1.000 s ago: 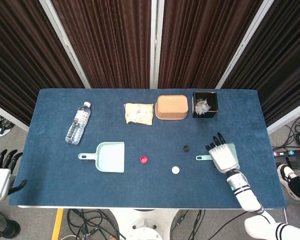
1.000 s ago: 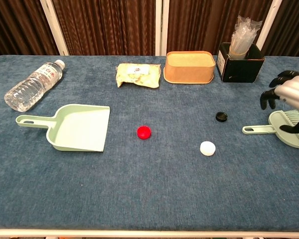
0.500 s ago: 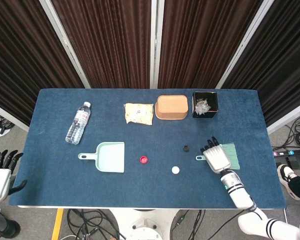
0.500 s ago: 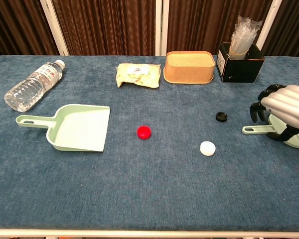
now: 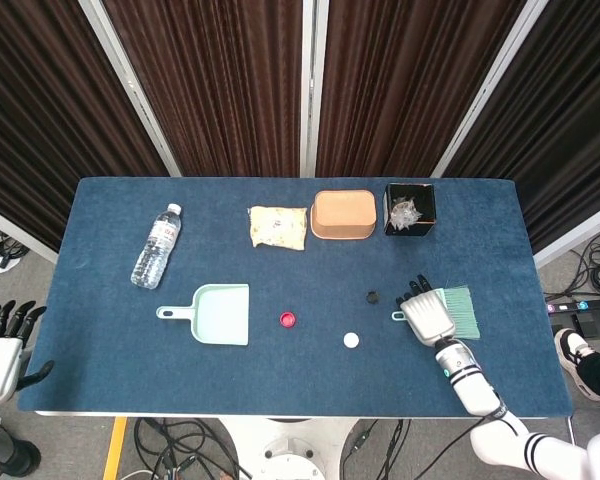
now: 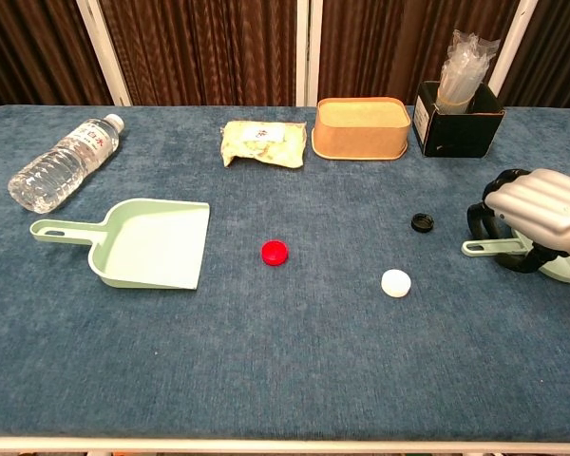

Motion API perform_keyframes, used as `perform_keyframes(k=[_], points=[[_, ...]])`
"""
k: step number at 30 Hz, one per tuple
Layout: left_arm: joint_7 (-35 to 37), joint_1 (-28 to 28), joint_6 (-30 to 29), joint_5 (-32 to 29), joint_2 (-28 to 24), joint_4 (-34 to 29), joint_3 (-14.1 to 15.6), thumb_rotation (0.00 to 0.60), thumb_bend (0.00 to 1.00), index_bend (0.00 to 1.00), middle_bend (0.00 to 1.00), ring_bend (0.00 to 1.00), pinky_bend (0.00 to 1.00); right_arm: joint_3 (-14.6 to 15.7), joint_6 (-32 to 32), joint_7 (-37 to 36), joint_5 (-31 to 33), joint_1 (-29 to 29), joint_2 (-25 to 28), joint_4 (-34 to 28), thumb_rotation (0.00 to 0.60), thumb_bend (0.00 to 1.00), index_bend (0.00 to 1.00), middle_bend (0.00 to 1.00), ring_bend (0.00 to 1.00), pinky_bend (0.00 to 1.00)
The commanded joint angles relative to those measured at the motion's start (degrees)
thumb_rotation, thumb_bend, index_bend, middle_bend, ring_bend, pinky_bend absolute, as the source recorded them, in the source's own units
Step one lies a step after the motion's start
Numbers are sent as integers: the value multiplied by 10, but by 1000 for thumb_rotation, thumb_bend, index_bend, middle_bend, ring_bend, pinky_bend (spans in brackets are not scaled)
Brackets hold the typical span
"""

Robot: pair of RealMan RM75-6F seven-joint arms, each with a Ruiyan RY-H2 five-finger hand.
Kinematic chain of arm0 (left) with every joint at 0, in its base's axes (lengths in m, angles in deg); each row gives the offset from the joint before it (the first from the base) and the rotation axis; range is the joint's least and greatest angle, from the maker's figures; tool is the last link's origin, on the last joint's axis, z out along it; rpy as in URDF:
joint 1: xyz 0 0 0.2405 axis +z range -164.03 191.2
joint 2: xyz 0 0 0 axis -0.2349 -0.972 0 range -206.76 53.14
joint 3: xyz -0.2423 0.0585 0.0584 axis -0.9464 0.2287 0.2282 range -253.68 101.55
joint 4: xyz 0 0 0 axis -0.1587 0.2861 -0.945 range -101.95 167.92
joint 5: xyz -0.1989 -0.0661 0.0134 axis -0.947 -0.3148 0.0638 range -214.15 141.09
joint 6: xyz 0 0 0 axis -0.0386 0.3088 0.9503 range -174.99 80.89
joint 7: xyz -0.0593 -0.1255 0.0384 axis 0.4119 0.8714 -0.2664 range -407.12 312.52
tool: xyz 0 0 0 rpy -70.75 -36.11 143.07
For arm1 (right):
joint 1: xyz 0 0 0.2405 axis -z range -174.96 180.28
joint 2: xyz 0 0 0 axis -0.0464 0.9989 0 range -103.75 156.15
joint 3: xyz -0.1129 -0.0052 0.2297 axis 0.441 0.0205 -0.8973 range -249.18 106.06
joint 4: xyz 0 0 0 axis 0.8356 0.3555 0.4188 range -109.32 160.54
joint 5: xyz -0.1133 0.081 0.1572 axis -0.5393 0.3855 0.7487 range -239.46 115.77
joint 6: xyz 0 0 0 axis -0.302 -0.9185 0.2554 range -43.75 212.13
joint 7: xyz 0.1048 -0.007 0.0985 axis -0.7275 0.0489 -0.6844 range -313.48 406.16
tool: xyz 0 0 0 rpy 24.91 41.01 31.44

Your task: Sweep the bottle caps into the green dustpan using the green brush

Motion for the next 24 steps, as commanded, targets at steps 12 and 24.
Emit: perform_keyframes(k=[12, 24], points=[[14, -14, 3, 16, -6, 5, -4, 600, 192, 146, 97, 2, 13, 5, -8, -30, -15, -7, 20, -17, 600, 436, 620, 622, 326, 212], [72, -130, 125, 22, -1, 5, -45, 600, 188, 345, 295, 216, 131, -34, -43, -101, -41, -24, 177, -213, 600, 471, 656, 645, 332, 216]])
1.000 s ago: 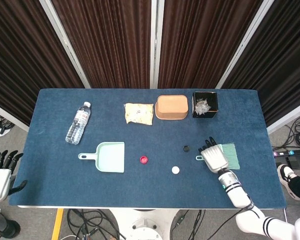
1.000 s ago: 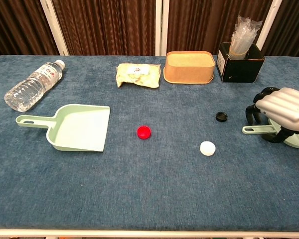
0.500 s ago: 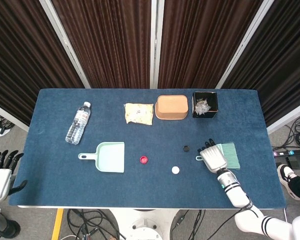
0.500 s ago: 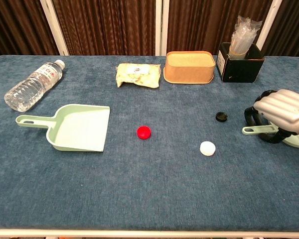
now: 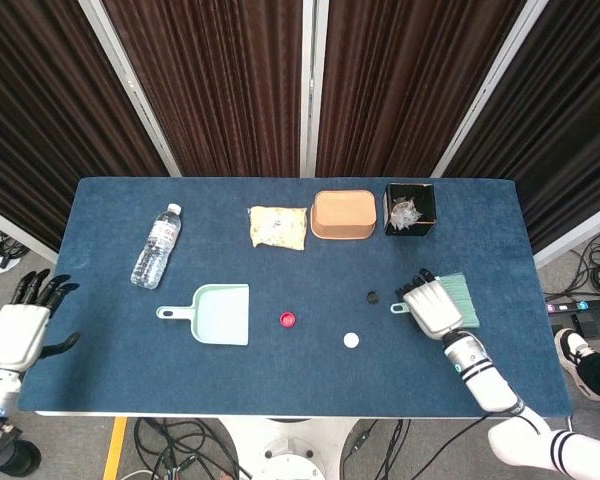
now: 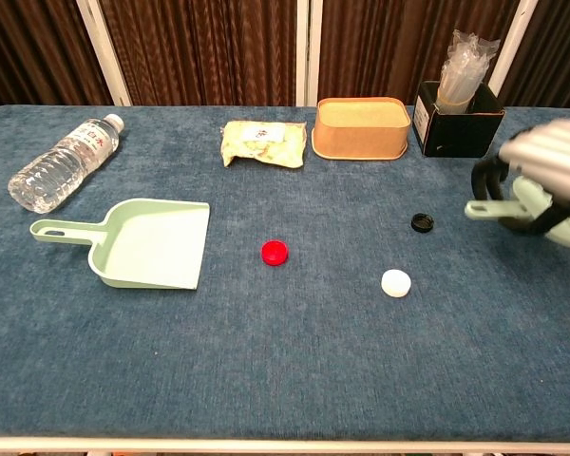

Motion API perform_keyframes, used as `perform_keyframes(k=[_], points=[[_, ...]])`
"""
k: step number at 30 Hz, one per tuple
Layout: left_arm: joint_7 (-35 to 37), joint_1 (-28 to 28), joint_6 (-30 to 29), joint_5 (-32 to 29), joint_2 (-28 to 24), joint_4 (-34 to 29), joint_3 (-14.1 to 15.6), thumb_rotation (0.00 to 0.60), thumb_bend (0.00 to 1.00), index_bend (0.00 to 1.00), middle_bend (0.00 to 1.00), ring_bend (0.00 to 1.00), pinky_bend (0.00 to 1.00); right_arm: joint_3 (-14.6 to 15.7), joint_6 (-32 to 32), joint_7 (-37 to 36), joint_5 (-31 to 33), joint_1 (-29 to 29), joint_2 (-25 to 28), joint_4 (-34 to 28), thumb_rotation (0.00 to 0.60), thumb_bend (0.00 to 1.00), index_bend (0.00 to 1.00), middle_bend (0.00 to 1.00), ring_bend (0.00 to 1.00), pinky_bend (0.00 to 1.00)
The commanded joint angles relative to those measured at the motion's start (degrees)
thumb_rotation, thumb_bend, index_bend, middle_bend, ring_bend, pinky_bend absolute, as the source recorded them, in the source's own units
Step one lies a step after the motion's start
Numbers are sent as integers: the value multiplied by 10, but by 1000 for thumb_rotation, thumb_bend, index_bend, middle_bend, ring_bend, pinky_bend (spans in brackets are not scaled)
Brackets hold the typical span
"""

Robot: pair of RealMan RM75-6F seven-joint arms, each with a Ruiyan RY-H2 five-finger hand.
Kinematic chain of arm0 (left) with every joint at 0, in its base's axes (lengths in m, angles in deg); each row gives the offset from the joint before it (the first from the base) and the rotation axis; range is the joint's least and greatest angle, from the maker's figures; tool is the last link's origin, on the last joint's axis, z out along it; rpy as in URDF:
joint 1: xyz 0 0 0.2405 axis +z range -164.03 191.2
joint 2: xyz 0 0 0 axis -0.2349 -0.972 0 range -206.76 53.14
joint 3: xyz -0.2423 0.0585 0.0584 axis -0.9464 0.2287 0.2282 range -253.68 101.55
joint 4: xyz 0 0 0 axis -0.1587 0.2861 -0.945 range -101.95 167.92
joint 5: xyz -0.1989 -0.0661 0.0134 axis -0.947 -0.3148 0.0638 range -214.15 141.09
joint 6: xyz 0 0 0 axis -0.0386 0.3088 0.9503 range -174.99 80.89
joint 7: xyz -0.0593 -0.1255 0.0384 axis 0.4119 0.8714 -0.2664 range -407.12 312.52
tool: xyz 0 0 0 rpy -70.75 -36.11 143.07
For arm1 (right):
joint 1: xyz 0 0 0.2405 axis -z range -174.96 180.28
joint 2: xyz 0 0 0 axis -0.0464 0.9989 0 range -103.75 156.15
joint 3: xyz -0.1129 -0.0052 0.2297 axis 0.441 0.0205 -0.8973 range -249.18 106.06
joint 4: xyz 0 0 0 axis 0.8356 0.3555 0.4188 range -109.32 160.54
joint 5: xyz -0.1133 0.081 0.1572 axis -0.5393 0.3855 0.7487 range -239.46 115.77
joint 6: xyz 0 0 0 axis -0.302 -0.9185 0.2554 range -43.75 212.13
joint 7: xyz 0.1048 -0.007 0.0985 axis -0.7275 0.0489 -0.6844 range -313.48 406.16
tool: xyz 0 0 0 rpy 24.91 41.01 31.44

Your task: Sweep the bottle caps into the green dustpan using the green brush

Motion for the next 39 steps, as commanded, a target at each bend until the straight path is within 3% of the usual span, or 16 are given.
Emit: perform_keyframes(k=[1, 6, 18, 29, 39], points=[[23, -51, 74, -14, 13, 5, -15, 600, 189, 370, 331, 258, 150, -27, -24, -38, -13, -8, 69, -82, 600, 471, 657, 646, 333, 216], [7, -110, 166, -46, 48, 24, -26, 600, 189, 379, 357, 287, 181, -50, -38, -35, -11, -15, 115, -132, 600, 470, 659, 648, 336, 216], [-138, -177, 240, -132, 134, 8, -39, 600, 211, 385, 387, 288, 213, -46, -49, -35, -5, -14, 124, -145, 600, 471, 670, 655, 342, 218], [-224, -196, 247, -207, 160, -26, -31, 600, 223, 394, 429, 333, 251, -34, -60, -49, -14, -7, 119, -130, 600, 470, 675, 658, 343, 219], [-279, -201, 228, -245, 175, -13, -18, 600, 244, 428, 451, 351, 272, -30, -62, -57, -12, -6, 115, -120, 600, 470, 675, 658, 343, 219]])
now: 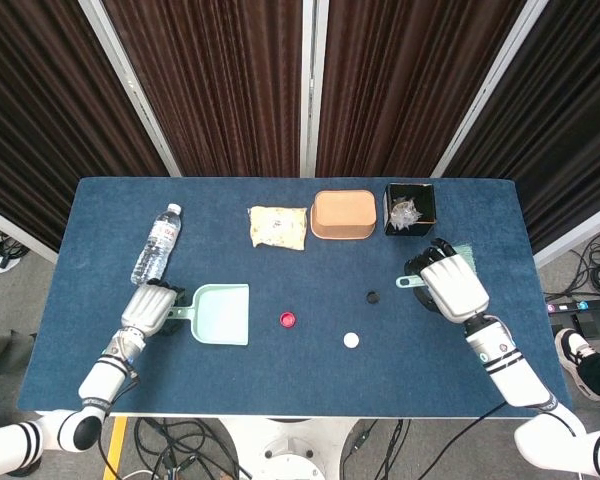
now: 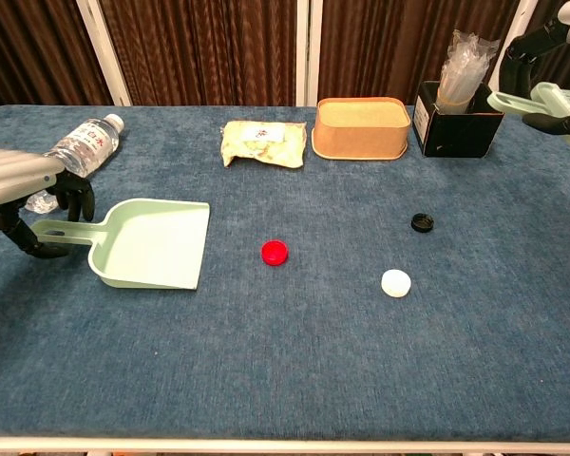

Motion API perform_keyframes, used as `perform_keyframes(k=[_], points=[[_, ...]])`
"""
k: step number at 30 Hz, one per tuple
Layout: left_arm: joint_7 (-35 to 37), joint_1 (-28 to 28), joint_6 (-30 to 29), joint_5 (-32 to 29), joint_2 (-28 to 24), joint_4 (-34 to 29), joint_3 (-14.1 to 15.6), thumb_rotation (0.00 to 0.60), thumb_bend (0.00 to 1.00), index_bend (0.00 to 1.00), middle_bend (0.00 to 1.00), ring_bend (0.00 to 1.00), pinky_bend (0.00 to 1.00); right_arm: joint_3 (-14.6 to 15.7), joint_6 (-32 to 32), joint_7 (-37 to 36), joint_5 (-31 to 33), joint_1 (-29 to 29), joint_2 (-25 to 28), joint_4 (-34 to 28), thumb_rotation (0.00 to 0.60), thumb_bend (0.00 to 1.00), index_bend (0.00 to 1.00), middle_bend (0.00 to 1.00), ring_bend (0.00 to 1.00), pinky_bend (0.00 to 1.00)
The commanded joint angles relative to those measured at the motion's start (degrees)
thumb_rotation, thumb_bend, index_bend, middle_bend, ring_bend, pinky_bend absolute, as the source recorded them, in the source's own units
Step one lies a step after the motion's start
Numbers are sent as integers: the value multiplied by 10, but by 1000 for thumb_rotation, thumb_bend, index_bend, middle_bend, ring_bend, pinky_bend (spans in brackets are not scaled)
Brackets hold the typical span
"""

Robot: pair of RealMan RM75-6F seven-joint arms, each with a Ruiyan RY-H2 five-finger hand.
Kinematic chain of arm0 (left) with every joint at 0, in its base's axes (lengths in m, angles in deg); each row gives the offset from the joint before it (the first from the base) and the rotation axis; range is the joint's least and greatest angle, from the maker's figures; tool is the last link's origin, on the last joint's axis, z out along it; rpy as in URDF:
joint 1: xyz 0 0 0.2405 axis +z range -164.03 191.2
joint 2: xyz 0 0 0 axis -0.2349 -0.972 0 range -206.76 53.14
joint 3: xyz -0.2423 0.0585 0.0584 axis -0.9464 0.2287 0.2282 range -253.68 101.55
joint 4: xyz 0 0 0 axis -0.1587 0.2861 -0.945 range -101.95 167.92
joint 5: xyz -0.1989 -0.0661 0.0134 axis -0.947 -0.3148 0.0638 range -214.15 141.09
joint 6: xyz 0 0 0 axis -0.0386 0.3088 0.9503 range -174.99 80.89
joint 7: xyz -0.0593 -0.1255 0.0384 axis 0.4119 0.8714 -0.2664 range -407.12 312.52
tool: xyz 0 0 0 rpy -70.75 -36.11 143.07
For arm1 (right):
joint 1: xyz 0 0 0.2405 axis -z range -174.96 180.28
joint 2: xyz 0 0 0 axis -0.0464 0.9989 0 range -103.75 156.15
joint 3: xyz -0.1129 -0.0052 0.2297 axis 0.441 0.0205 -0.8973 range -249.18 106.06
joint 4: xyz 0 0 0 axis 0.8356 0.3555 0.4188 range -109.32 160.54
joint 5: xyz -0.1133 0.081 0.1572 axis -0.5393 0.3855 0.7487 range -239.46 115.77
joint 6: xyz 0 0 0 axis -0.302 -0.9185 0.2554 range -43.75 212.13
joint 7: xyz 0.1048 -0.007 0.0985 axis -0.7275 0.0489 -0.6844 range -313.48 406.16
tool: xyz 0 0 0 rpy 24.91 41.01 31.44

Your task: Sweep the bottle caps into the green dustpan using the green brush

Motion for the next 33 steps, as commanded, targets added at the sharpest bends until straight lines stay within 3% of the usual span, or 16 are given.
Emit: perform_keyframes(k=[1, 23, 33], points=[[-2, -2, -2, -6, 4, 2, 2, 600, 250, 437, 457, 355, 282, 1, -1, -1, 1, 1, -1, 1, 600, 470, 675, 658, 343, 219], [20, -20, 6, -4, 2, 10, 11, 600, 372, 516, 515, 404, 293, 9, 7, -14, 12, 2, -13, 23, 600, 470, 680, 660, 343, 219], [31, -47, 44, 0, -15, 2, 9, 600, 382, 516, 516, 404, 292, 18, 64, -155, -21, -37, -77, 101, 600, 516, 693, 666, 343, 219]])
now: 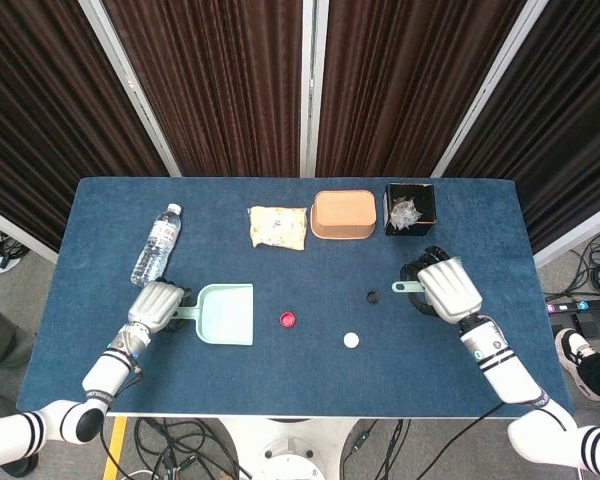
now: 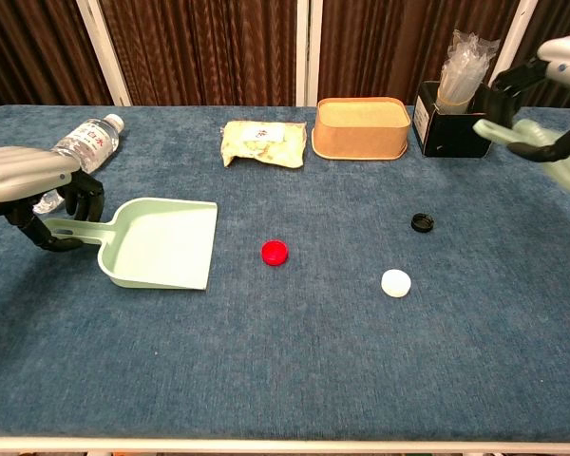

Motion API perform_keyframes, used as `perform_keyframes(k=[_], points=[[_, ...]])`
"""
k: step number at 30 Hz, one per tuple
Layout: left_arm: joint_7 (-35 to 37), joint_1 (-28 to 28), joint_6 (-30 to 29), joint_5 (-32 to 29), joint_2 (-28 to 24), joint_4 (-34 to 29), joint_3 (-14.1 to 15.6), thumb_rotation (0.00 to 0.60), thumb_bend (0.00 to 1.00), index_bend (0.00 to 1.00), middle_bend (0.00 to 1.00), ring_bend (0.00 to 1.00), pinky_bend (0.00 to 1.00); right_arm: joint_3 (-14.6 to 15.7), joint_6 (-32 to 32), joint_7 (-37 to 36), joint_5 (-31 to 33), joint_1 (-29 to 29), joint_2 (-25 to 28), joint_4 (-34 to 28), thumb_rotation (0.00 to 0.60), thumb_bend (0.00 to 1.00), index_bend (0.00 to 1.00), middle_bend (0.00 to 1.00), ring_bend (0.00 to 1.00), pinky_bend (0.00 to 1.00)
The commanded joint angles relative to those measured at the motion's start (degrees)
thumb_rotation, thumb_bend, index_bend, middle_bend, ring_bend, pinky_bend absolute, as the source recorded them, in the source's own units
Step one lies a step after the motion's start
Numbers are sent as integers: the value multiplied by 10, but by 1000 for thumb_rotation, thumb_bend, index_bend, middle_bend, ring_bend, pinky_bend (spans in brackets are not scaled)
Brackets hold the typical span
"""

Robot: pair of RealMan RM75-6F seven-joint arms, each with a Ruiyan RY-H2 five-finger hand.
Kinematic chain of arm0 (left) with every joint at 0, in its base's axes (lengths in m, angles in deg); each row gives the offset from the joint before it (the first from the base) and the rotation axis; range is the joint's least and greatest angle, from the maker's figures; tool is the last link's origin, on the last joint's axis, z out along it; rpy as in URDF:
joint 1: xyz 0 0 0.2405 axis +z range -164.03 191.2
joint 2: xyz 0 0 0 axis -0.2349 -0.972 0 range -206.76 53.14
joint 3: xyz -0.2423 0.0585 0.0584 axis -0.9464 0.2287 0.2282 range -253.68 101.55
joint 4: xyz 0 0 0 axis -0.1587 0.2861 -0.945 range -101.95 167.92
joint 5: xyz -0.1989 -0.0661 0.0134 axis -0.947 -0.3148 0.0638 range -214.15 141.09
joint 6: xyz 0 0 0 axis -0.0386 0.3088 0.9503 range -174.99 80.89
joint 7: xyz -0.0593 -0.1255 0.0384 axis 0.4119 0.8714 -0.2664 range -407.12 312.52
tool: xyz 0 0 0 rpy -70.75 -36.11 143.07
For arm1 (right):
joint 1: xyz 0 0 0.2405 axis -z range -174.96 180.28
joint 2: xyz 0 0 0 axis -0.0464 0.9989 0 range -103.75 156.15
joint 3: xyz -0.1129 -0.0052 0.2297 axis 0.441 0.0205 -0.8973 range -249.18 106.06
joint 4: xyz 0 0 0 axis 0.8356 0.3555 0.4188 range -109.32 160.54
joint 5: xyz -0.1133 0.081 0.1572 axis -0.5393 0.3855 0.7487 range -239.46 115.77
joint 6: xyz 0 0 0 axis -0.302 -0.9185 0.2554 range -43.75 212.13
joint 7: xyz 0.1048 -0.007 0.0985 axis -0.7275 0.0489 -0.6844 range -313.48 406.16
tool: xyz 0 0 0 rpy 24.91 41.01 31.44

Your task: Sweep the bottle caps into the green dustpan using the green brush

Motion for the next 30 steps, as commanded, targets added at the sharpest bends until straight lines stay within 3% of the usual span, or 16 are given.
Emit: perform_keyframes(k=[1, 7, 16, 30], points=[[7, -10, 13, -2, -6, -3, -3, 600, 382, 516, 516, 404, 292, 10, 32, -71, -33, -29, -44, 56, 600, 524, 695, 667, 344, 219], [1, -24, 20, -12, -7, -5, -7, 600, 382, 516, 516, 404, 292, 27, 46, -165, -91, -69, -100, 145, 600, 551, 720, 672, 343, 219], [-17, -42, 27, -29, 4, 2, -3, 600, 381, 516, 517, 404, 292, 41, 16, -298, -135, -104, -186, 273, 600, 600, 748, 688, 344, 221], [-49, -71, 32, -45, 14, -12, 2, 600, 382, 517, 519, 404, 292, 48, -23, -436, -145, -131, -273, 310, 600, 612, 755, 692, 344, 222]])
